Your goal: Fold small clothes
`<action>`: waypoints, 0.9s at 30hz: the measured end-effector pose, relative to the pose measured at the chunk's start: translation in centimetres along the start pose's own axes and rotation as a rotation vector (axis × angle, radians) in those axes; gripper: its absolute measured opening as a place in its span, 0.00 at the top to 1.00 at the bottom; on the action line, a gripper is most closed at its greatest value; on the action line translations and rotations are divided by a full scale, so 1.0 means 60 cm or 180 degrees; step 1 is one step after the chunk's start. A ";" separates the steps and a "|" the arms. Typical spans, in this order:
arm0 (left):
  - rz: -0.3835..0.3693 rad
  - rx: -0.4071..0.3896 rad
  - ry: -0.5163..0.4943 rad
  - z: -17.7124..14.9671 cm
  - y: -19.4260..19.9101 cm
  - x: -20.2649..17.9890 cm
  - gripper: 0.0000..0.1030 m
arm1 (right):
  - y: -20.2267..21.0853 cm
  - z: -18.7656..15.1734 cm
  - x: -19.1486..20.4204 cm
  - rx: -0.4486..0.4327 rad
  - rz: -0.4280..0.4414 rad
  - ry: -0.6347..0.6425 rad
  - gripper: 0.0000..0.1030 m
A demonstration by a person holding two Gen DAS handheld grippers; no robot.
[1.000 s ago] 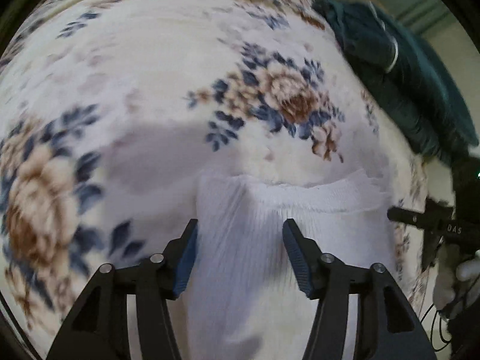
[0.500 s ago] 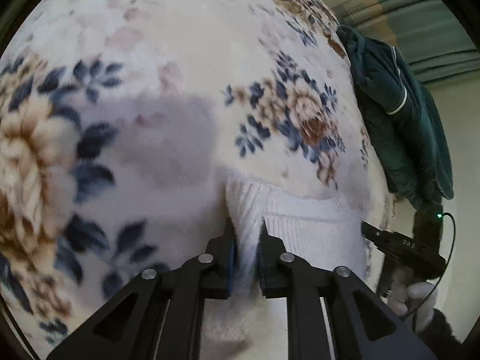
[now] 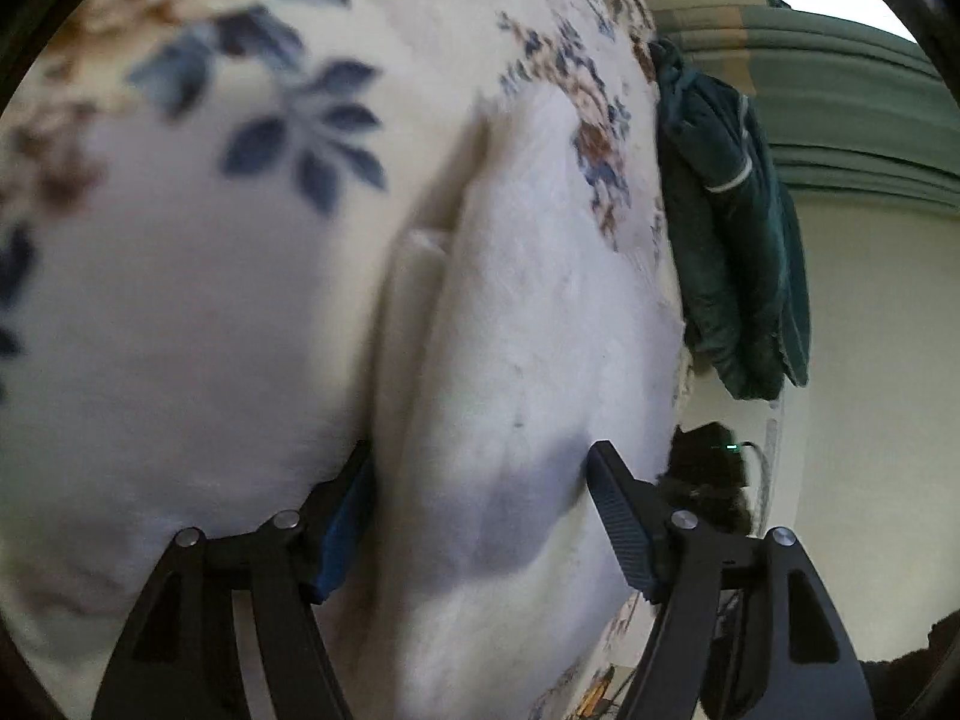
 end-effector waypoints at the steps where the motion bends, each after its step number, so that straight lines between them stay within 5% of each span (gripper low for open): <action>1: -0.0028 0.0024 -0.0004 0.002 -0.009 -0.003 0.34 | -0.013 -0.003 -0.001 0.0031 0.0114 -0.0002 0.13; 5: -0.0108 0.0034 -0.0055 0.008 -0.032 -0.011 0.34 | -0.046 0.000 0.014 0.0108 0.0471 -0.0024 0.11; 6: -0.0093 -0.0013 -0.0107 0.010 -0.035 -0.018 0.40 | -0.052 0.002 0.020 0.0118 0.0492 -0.0010 0.11; 7: -0.0092 -0.0031 -0.0154 0.010 -0.037 -0.024 0.67 | -0.058 0.003 0.027 0.0109 0.0433 0.0026 0.11; 8: -0.0108 -0.0065 -0.0193 0.011 -0.035 -0.033 0.72 | -0.061 0.003 0.032 0.0085 0.0368 0.0026 0.19; 9: -0.0100 -0.0113 -0.0215 0.012 -0.031 -0.039 0.72 | -0.064 0.004 0.038 0.0053 0.0300 0.0039 0.36; 12: -0.0120 -0.0207 -0.0338 0.022 -0.019 -0.077 0.74 | -0.052 0.001 0.062 -0.0106 0.0176 0.0124 0.55; 18: -0.0239 -0.0342 -0.0669 0.108 0.001 -0.183 0.74 | 0.021 0.028 0.155 -0.0528 0.0244 0.0350 0.57; 27: -0.0103 -0.0537 -0.1018 0.362 -0.038 -0.281 0.72 | 0.119 0.222 0.322 -0.1128 0.0223 0.0704 0.57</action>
Point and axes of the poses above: each gripper's, at about its wrist camera, not at the fingertips, and y roughly against the way its jaws point, x to its left, z to its top, the point moved 2 cm from there along -y, roughly the way its jaws point, and after that the axes turned 10 degrees about -z, right-handed, at the moved point
